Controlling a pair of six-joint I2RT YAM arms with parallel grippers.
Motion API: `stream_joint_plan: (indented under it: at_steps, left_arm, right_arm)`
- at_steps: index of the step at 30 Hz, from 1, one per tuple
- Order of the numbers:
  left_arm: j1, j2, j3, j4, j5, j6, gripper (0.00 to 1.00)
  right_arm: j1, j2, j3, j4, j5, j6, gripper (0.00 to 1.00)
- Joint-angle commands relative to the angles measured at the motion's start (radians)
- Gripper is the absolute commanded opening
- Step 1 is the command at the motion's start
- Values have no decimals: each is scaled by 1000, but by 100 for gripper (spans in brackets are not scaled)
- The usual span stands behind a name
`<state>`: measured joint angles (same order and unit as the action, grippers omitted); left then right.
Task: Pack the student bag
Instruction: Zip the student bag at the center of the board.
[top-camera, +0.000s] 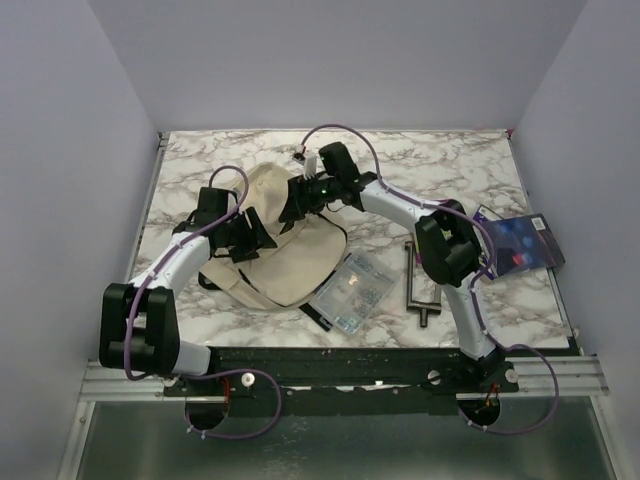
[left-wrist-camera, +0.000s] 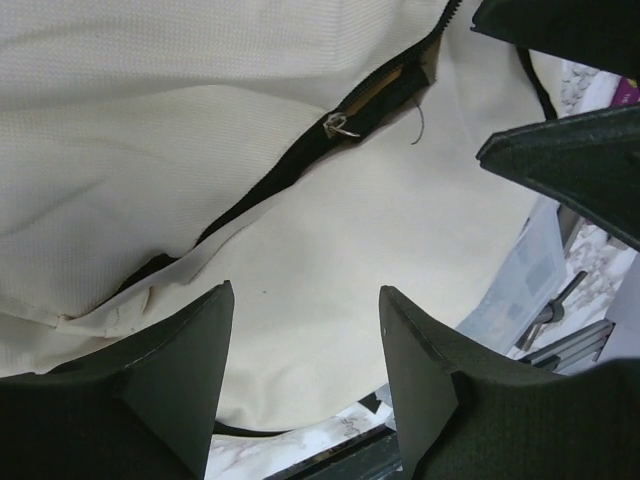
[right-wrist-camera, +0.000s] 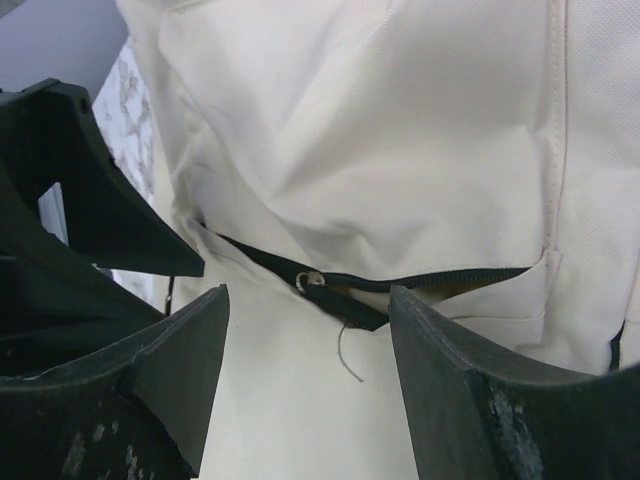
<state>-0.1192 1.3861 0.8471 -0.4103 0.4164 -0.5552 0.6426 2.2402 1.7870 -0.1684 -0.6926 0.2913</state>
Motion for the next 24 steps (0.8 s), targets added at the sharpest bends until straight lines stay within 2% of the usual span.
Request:
stream_joint_plan:
  at_steps: [1,5,16,24]
  left_arm:
    - [1,32,26,-29,-54,49,62]
    - [0,62,42,-44,-59,72,62]
    - [0,97,76,-56,-51,80,62]
    - [1,99,72,-56,-44,68,62]
  right_arm:
    - [8,68,95,-134,23,-105,68]
    - [8,121,164,-202,20,-145,68]
    - [30,166,158,-228,-101,-146,69]
    - [46,232,234,-324,-137,-207,69]
